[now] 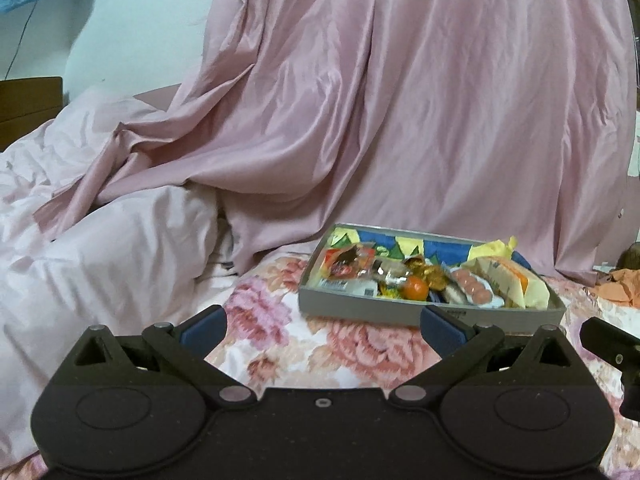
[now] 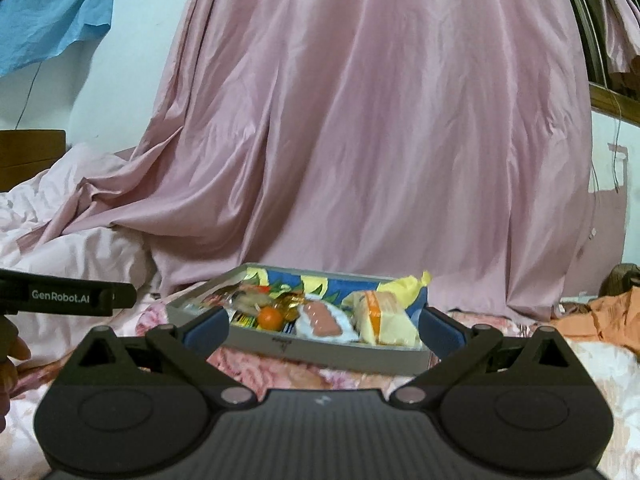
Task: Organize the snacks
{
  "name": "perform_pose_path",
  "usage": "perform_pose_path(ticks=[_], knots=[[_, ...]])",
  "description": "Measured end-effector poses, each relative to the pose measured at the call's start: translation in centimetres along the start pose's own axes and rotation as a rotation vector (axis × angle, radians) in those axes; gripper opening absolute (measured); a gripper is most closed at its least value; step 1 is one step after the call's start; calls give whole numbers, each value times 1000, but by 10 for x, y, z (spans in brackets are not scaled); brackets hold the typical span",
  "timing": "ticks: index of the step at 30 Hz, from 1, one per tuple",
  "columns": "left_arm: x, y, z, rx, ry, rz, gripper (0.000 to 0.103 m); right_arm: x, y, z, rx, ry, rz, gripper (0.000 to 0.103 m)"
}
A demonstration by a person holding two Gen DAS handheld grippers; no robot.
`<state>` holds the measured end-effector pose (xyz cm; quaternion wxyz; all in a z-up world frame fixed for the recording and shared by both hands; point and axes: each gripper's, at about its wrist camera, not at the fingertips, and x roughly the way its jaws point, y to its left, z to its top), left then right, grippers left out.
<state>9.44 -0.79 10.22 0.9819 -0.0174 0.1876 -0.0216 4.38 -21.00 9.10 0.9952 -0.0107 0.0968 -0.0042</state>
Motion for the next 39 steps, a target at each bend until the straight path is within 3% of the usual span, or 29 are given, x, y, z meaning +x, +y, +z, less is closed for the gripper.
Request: perform_pose_path(ticks=[16,39], knots=[[-33,21,-50,10,25,22,102,-32,19,-35,36,68,5,103],[-23,25,-68,10,52,18,102,-24,18,-55,52,106,-6,103]])
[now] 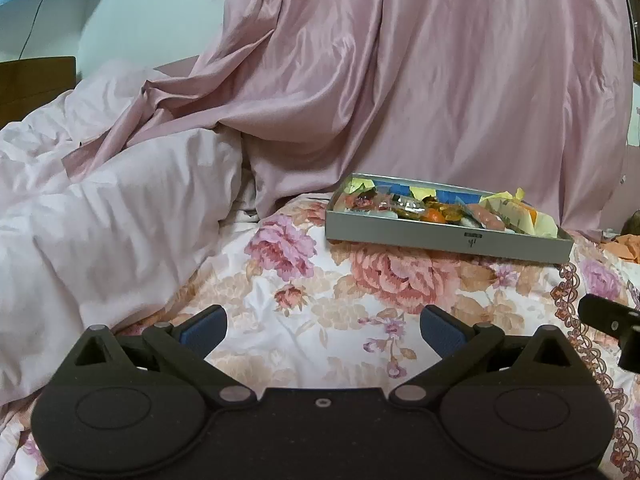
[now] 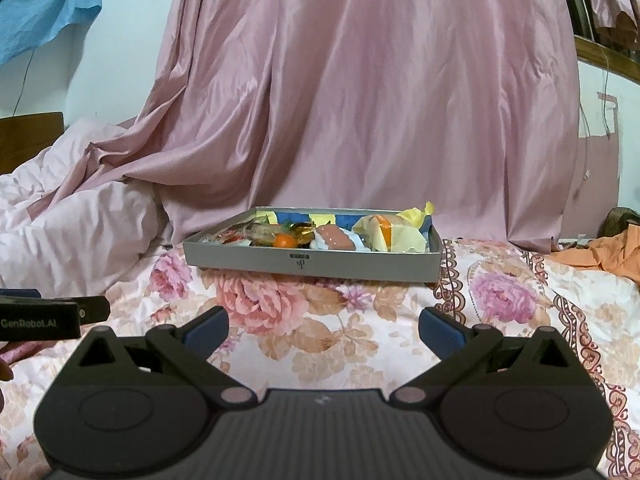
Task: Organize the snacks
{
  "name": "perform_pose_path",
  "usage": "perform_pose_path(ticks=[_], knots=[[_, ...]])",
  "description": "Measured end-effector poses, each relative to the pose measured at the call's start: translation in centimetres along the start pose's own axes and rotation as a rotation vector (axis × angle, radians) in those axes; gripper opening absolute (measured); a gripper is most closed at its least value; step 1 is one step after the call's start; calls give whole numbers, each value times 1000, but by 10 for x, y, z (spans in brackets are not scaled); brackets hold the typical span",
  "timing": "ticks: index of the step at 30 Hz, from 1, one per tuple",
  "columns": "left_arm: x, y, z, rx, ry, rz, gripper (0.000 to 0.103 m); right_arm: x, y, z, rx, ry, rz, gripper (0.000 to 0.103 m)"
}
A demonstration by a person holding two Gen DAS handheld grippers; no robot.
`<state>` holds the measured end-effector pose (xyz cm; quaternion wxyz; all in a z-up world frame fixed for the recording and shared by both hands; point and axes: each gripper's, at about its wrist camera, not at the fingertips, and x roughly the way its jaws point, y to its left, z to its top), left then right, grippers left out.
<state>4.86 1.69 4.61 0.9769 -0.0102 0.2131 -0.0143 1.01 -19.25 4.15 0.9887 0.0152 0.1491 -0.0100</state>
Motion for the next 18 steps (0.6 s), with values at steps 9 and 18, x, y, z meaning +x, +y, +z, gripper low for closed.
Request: perform_pose_path(ticks=[9,18], knots=[[2,0,-3,0,8,-2,102,3,-2,-2,10,9,-3,103],[1,-1,-3,1,8,-1,102,4,-1,-3,10,20,-1,103]])
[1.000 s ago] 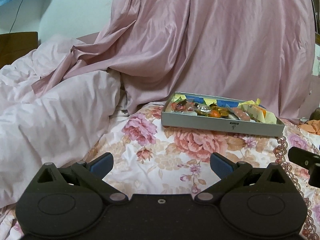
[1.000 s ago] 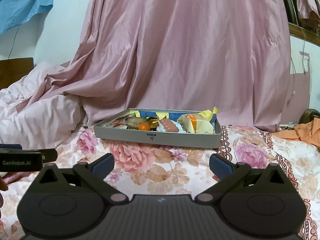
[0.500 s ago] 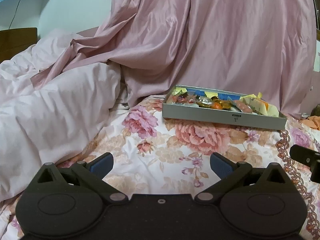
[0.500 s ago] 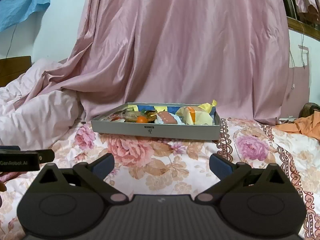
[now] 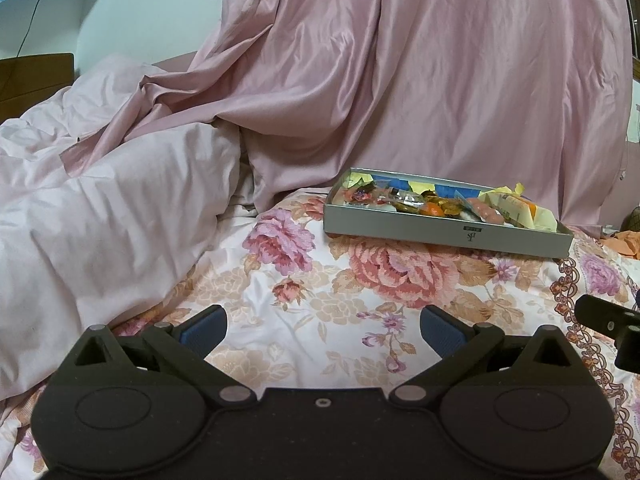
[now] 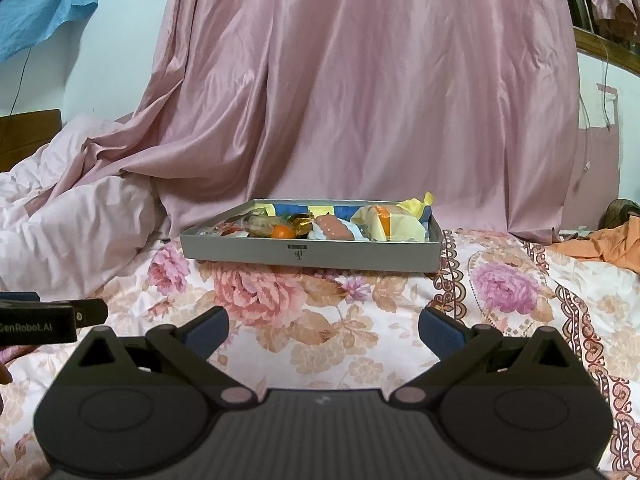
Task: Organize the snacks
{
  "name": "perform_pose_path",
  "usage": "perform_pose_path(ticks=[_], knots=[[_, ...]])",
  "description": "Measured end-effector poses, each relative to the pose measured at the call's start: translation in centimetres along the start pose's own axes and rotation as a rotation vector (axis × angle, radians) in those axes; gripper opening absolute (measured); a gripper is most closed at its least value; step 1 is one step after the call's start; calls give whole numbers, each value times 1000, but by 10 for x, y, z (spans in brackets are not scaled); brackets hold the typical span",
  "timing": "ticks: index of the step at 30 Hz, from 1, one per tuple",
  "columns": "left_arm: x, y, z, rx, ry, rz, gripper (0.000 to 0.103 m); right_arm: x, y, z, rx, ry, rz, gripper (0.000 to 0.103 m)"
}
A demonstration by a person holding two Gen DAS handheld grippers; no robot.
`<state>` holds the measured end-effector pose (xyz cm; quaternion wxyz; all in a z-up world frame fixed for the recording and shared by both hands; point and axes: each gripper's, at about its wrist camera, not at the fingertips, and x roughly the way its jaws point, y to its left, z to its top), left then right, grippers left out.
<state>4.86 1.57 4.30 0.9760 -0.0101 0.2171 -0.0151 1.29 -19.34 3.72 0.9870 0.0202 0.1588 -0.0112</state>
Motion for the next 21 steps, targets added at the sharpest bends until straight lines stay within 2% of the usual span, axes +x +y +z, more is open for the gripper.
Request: perform_pose_path(ticks=[21], knots=[[-1,-6,-2,27,-5,9,102,1,0,-3,0,17,3,103]])
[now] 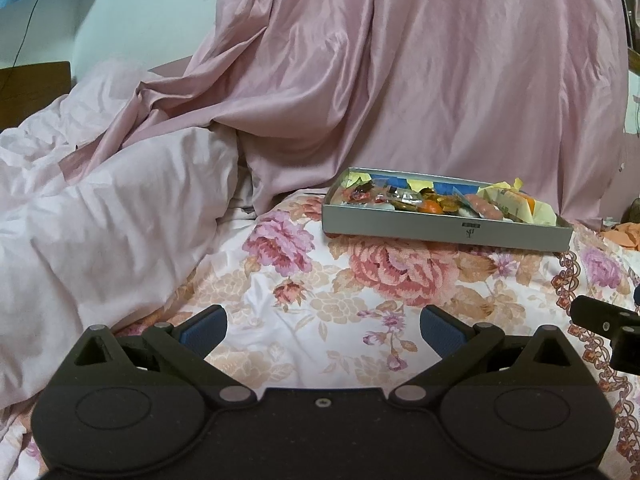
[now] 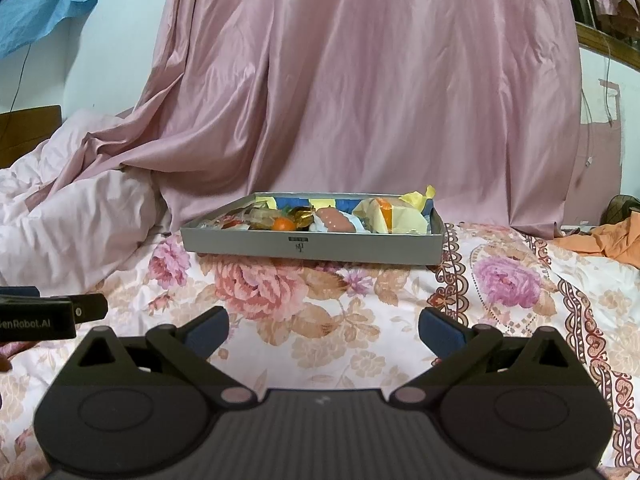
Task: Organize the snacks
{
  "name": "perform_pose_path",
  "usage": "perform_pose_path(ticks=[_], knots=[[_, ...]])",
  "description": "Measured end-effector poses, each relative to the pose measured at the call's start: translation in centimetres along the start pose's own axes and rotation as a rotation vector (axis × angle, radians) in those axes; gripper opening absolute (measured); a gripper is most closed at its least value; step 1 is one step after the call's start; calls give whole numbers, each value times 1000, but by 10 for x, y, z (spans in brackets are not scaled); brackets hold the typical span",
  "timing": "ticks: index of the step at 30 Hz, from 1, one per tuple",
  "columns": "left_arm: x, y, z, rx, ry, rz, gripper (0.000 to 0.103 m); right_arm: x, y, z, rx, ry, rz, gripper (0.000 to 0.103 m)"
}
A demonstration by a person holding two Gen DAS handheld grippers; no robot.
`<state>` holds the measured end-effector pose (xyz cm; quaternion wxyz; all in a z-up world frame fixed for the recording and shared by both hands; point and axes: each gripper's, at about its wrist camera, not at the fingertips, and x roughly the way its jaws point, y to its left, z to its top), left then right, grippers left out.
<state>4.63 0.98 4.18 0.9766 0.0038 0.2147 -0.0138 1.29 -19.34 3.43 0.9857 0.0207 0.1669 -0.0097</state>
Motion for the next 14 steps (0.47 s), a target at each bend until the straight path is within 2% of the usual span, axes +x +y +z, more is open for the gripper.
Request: perform_pose_path(ticks=[5,14], knots=[[1,4,0,-51,19,-31,102,0,1,-1,-2,6,1,103],[3,8,0,-57,19,-5,102,2,3,-1,-5,14,2,103]])
